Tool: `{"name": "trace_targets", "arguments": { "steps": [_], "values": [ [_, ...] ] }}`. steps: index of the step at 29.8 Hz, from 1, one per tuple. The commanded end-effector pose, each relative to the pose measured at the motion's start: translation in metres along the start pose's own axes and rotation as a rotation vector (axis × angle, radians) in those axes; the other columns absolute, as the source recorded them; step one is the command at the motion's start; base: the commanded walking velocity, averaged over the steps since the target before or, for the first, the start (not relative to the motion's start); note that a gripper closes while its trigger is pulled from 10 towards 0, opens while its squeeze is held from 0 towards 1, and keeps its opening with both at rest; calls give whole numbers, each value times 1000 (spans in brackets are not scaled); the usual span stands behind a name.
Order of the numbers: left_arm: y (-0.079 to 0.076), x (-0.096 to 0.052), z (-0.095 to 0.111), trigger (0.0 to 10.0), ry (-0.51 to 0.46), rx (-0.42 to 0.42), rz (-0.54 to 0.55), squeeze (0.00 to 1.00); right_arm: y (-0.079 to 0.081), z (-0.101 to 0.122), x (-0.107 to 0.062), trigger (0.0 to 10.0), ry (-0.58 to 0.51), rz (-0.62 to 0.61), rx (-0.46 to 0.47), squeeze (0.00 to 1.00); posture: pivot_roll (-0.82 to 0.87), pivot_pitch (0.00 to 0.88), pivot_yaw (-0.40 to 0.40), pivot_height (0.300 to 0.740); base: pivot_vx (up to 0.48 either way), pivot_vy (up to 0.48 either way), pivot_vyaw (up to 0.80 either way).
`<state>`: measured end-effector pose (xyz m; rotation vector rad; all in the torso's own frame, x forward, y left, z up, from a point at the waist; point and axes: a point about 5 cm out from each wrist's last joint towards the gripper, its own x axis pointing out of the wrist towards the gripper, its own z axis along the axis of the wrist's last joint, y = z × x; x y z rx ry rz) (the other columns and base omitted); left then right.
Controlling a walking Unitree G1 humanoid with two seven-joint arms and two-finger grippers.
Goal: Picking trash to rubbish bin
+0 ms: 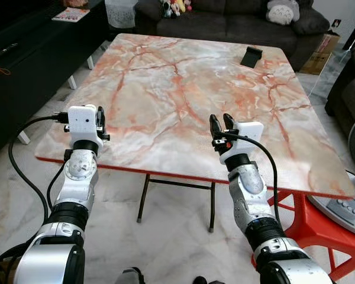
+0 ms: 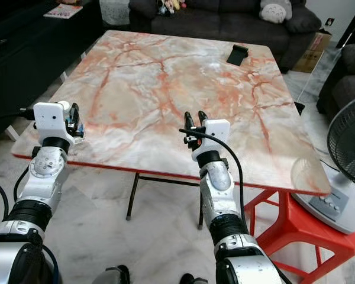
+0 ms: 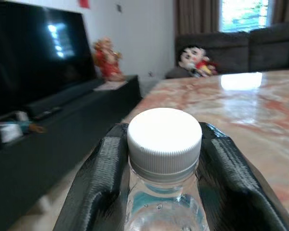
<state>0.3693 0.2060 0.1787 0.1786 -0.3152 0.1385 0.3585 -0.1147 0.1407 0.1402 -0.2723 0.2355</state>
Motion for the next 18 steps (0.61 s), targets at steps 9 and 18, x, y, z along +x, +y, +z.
{"name": "trace_targets", "arguments": {
  "steps": [9, 18],
  "values": [
    [4, -1, 2, 10000, -9, 1, 5, 0, -8, 0, -3, 10000, -3, -30, 0, 0, 43, 45, -22, 740, -272, 0, 0],
    [10, -5, -9, 10000, 43, 14, 4, 0, -13, -13, -11, 10000, 57, -56, 2, 0, 41, 36, -18, 740, -269, 0, 0]
  ]
}}
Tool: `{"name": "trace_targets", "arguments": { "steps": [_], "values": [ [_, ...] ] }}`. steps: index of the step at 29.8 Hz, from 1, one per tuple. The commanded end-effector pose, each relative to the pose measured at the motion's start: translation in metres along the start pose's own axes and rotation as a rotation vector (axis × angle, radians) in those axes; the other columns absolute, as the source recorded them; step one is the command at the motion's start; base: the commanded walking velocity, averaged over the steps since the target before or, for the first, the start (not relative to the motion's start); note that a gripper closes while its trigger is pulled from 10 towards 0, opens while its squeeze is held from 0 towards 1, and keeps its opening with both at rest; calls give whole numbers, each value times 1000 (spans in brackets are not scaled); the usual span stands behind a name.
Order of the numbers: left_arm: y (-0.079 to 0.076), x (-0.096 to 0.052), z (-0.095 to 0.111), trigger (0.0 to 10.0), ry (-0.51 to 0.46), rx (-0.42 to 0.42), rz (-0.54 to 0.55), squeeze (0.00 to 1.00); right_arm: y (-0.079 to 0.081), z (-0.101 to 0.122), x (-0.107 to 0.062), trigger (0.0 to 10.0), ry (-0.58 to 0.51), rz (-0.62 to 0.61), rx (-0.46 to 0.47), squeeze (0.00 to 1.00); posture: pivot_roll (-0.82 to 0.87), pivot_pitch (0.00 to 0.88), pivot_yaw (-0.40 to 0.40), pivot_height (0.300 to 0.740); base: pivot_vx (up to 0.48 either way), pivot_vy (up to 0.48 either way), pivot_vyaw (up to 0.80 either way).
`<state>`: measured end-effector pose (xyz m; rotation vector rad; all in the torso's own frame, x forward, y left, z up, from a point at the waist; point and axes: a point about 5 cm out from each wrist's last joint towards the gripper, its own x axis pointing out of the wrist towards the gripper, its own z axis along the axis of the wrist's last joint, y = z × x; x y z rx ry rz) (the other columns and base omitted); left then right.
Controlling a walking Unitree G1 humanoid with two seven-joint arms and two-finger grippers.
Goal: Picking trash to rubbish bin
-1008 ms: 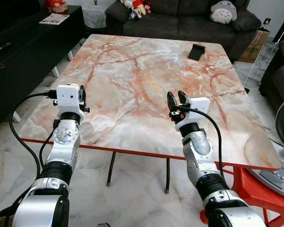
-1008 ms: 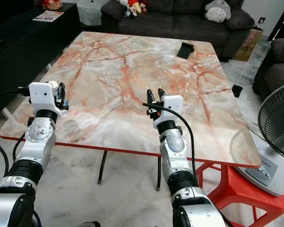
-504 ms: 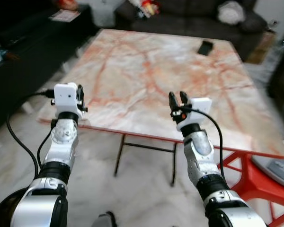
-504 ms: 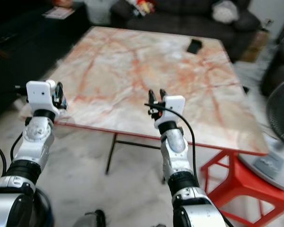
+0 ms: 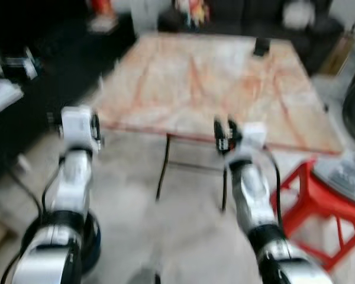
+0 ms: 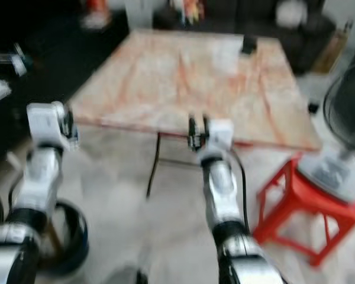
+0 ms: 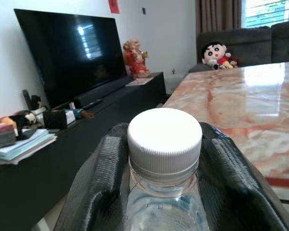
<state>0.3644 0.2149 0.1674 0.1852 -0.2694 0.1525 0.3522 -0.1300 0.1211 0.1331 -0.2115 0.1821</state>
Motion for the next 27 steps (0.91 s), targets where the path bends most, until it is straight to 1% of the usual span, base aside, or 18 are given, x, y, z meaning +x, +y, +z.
{"name": "trace_targets", "arguments": {
  "steps": [1, 4, 7, 8, 9, 13, 14, 15, 16, 17, 19, 21, 22, 23, 24, 25, 26, 27],
  "values": [
    [3, 1, -1, 10000, 15, 6, -4, 0, 2, -4, 0, 10000, 23, -2, 11, 0, 41, 35, -18, 740, 0, 0, 0],
    [4, -1, -9, 10000, 57, -7, -8, 0, 0, -16, -6, 10000, 79, -10, 12, 0, 43, 31, -16, 740, 0, 0, 0],
    [8, -5, -17, 10000, 92, 18, -15, 0, -2, -32, -17, 10000, 155, -24, 19, 0, 42, 29, -14, 740, 0, 0, 0],
    [8, -5, -17, 10000, 92, 18, -15, 0, -2, -32, -17, 10000, 155, -24, 19, 0, 42, 29, -14, 740, 0, 0, 0],
    [12, -6, -20, 10000, 105, 39, -13, 0, -4, -42, -25, 10000, 207, -35, 22, 0, 38, 28, -15, 740, 0, 0, 0],
    [16, -7, -21, 10000, 111, 46, -8, 0, -5, -48, -30, 10000, 234, -40, 24, 0, 38, 28, -15, 740, 0, 0, 0],
    [22, -8, -24, 10000, 122, 63, 2, 0, -6, -56, -37, 10000, 273, -48, 34, 0, 41, 20, -12, 740, 0, 0, 0],
    [34, -12, -28, 10000, 140, 89, 17, 0, -8, -69, -49, 10000, 340, -62, 50, 0, 39, 18, -9, 740, 0, 0, 0],
    [34, -12, -28, 10000, 140, 89, 17, 0, -8, -69, -49, 10000, 340, -62, 50, 0, 39, 18, -9, 740, 0, 0, 0],
    [44, -16, -32, 10000, 156, 110, 29, 0, -11, -79, -61, 10000, 401, -78, 61, 0, 38, 19, -9, 740, 0, 0, 0],
    [53, -22, -36, 10000, 170, 123, 40, 0, -13, -88, -70, 10000, 449, -92, 65, 0, 43, 14, -9, 740, 0, 0, 0],
    [71, -38, -45, 10000, 187, 141, 83, 0, -15, -99, -86, 10000, 520, -114, 63, 0, 40, 11, -2, 740, 0, 0, 0],
    [75, -42, -47, 10000, 186, 146, 95, 0, -16, -102, -89, 10000, 534, -119, 62, 0, 40, 11, -2, 740, 0, 0, 0],
    [75, -42, -47, 10000, 186, 146, 95, 0, -16, -102, -89, 10000, 534, -119, 62, 0, 40, 11, -2, 740, 0, 0, 0],
    [92, -60, -53, 10000, 194, 150, 139, 0, -19, -107, -99, 10000, 567, -141, 61, 0, 39, 14, -5, 740, 0, 0, 0],
    [92, -60, -53, 10000, 194, 150, 139, 0, -19, -107, -99, 10000, 567, -141, 61, 0, 39, 14, -5, 740, 0, 0, 0],
    [109, -80, -62, 10000, 221, 140, 197, 0, -20, -113, -108, 10000, 608, -147, 60, 0, 42, 14, -6, 740, 0, 0, 0],
    [118, -91, -68, 10000, 246, 149, 222, 0, -20, -117, -114, 10000, 633, -148, 58, 0, 50, 11, -12, 740, 0, 0, 0]
  ]
}}
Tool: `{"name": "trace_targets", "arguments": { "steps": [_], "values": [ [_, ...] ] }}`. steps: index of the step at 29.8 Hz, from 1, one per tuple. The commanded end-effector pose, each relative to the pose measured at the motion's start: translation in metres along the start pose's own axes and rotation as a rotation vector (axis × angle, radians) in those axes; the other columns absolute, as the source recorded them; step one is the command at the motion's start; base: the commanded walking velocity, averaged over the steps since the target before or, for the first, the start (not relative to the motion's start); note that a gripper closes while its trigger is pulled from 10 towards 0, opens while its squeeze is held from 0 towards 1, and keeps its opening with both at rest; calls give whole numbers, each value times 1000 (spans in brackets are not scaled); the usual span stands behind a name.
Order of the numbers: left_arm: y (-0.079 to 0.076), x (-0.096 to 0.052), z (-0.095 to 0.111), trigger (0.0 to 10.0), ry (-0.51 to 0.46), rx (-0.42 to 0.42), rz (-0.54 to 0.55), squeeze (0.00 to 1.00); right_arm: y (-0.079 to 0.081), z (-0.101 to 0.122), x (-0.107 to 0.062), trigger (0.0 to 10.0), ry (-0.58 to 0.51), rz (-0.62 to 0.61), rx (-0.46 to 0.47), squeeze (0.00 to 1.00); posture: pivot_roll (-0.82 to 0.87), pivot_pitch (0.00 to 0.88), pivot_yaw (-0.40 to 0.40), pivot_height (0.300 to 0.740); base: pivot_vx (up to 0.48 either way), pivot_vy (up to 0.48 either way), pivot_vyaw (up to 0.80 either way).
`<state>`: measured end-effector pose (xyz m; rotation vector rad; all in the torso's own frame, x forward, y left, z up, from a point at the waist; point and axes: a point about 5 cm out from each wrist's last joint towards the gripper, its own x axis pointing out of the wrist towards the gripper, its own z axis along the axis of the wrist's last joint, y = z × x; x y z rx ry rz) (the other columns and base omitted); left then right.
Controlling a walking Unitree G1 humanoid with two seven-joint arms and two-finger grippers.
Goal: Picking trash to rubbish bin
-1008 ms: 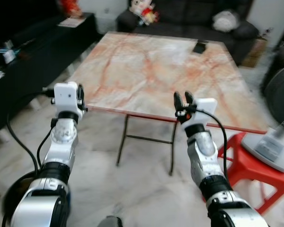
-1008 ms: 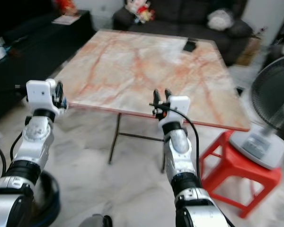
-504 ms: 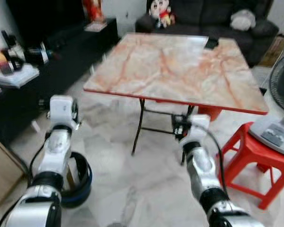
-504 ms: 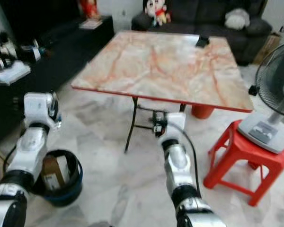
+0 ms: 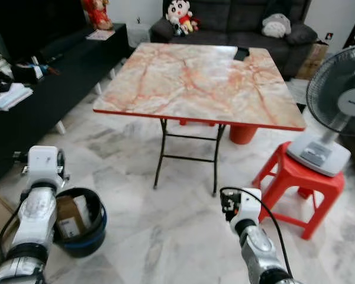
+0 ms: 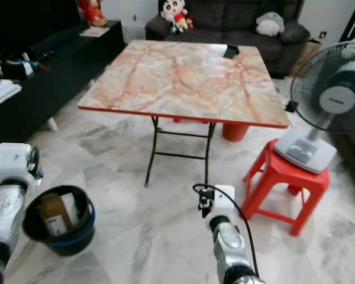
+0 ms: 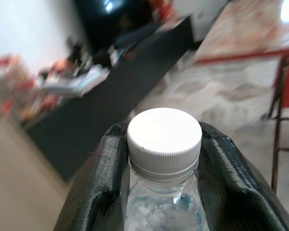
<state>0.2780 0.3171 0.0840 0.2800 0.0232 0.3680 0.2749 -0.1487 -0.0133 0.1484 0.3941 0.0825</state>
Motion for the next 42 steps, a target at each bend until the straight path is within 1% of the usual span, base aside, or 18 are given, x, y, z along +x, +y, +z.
{"name": "trace_targets", "arguments": {
  "steps": [1, 3, 4, 6, 9, 10, 11, 13, 16, 18, 21, 22, 24, 25, 26, 31, 37, 42],
  "values": [
    [27, -6, -3, 10000, -13, 7, 76, 0, -3, -14, -6, 10000, 68, -12, -4, 0, 52, 11, -13, 740, 0, 0, 0],
    [31, -13, -12, 10000, 14, 10, 87, 0, -4, -19, -8, 10000, 87, -14, -2, 0, 54, 11, -14, 740, 0, 0, 0],
    [33, -20, -23, 10000, 58, -6, 91, 0, -5, -22, -10, 10000, 102, -17, -1, 0, 55, 3, -14, 740, 0, 0, 0],
    [31, -31, -37, 10000, 106, -9, 67, 0, -6, -27, -12, 10000, 126, -25, 1, 0, 52, 3, -15, 740, 0, 0, 0],
    [24, -43, -51, 10000, 153, 43, 22, 0, -6, -33, -14, 10000, 153, -31, 0, 0, 52, 0, -15, 740, 0, 0, 0],
    [15, -53, -64, 10000, 213, 100, -37, 0, -6, -37, -16, 10000, 173, -33, 3, 0, 53, 0, -12, 740, 0, 0, 0],
    [11, -56, -68, 10000, 233, 122, -62, 0, -6, -38, -17, 10000, 181, -33, 4, 0, 53, 0, -12, 740, 0, 0, 0],
    [4, -65, -80, 10000, 295, 111, -89, 0, -7, -41, -18, 10000, 195, -37, 3, 0, 47, 0, -10, 740, 0, 0, 0],
    [-25, -84, -104, 10000, 469, 105, -239, 0, -8, -47, -22, 10000, 230, -52, 14, 0, 45, 3, -15, 740, 0, 0, 0],
    [-43, -94, -114, 10000, 552, 90, -314, 0, -10, -53, -25, 10000, 259, -59, 12, 0, 45, 4, -18, 740, 0, 0, 0],
    [-56, -103, -124, 10000, 656, 144, -338, 0, -12, -59, -29, 10000, 296, -75, 14, 0, 37, 8, -24, 740, 0, 0, 0],
    [-61, -105, -125, 10000, 677, 92, -324, 0, -13, -63, -32, 10000, 318, -81, 14, 0, 37, 6, -22, 740, 0, 0, 0],
    [-64, -107, -127, 10000, 706, 114, -307, 0, -15, -67, -34, 10000, 338, -90, 17, 0, 34, 7, -21, 740, 0, 0, 0],
    [-68, -107, -128, 10000, 726, 92, -280, 0, -15, -71, -37, 10000, 363, -101, 33, 0, 38, 9, -22, 740, 0, 0, 0],
    [-68, -107, -128, 10000, 726, 92, -280, 0, -15, -71, -37, 10000, 363, -101, 33, 0, 38, 9, -22, 740, 0, 0, 0],
    [-73, -109, -131, 10000, 811, 38, -175, 0, -12, -90, -49, 10000, 459, -92, 21, 0, 42, 9, -26, 740, 0, 0, 0],
    [-77, -103, -127, 10000, 804, 38, -184, 0, -11, -98, -55, 10000, 488, -99, 25, 0, 43, 16, -28, 740, 0, 0, 0],
    [-74, -105, -130, 10000, 823, 31, -166, 0, -18, -101, -60, 10000, 503, -136, 20, 0, 43, 11, -19, 740, 0, 0, 750]
  ]
}}
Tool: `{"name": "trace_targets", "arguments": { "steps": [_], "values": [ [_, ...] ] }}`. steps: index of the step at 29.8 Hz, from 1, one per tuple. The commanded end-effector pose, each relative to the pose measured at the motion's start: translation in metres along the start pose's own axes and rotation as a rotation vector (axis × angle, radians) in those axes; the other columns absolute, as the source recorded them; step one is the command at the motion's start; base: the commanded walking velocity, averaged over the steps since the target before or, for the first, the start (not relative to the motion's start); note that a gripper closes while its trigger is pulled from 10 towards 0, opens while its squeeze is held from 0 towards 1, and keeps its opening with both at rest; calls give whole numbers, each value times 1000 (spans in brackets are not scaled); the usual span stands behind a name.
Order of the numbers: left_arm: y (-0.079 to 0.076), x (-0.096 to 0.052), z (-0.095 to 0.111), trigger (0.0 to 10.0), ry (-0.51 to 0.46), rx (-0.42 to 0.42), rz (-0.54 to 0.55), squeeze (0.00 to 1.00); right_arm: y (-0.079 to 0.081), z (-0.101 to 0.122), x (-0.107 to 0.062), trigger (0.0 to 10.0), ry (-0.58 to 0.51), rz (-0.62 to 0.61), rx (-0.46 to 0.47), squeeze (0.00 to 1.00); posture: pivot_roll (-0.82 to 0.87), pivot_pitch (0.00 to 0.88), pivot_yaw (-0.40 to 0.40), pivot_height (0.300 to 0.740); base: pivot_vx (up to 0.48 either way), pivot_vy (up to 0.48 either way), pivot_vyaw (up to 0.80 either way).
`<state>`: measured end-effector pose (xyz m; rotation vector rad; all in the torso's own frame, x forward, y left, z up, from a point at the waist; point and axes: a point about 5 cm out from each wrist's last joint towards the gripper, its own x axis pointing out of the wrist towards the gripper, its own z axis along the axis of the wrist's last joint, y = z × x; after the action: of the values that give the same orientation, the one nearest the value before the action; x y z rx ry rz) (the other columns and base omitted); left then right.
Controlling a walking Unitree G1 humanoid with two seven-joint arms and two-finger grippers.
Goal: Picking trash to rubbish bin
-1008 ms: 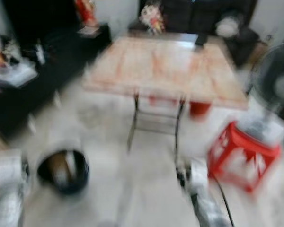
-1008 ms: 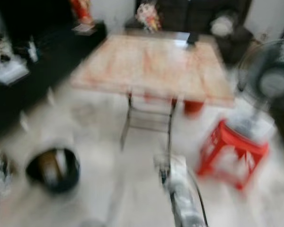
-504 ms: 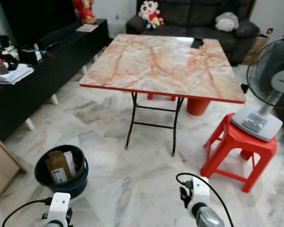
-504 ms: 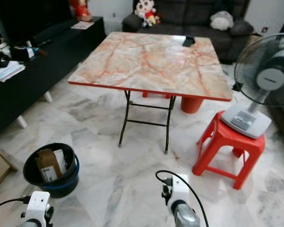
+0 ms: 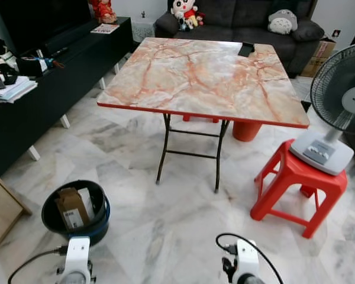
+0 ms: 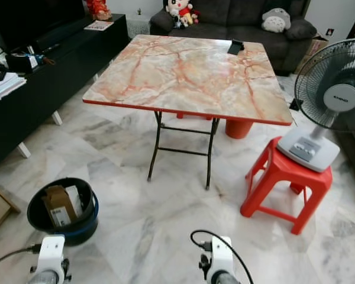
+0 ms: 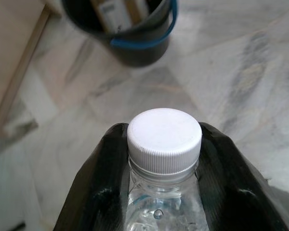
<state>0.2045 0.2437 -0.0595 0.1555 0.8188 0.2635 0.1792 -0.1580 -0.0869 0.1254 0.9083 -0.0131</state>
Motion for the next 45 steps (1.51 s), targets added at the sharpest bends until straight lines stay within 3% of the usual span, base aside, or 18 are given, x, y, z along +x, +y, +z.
{"name": "trace_targets", "arguments": {
  "steps": [1, 13, 19, 27, 45],
  "values": [
    [4, -1, -9, 10000, 42, -24, 24, 0, -1, 3, 1, 10000, -3, -7, -3, 0, 43, 11, -19, 740, 0, 0, 800],
    [2, -1, -8, 10000, 38, -48, 34, 0, -1, 5, 1, 10000, 2, 4, -18, 0, 36, 13, -28, 740, 0, 0, 800],
    [0, -2, -11, 10000, 51, -40, 33, 0, -2, 6, 1, 10000, 2, -3, -8, 0, 24, 3, -30, 740, 0, 0, 169],
    [1, -3, -15, 10000, 57, -49, 40, 0, -5, 8, 1, 10000, -3, -1, -64, 0, 30, 0, -40, 740, 305, 0, 298],
    [1, -4, -19, 10000, 65, -48, 41, 0, -2, 16, 3, 10000, -22, -1, -49, 0, 37, 0, -48, 740, 320, 0, 346]
  ]
}}
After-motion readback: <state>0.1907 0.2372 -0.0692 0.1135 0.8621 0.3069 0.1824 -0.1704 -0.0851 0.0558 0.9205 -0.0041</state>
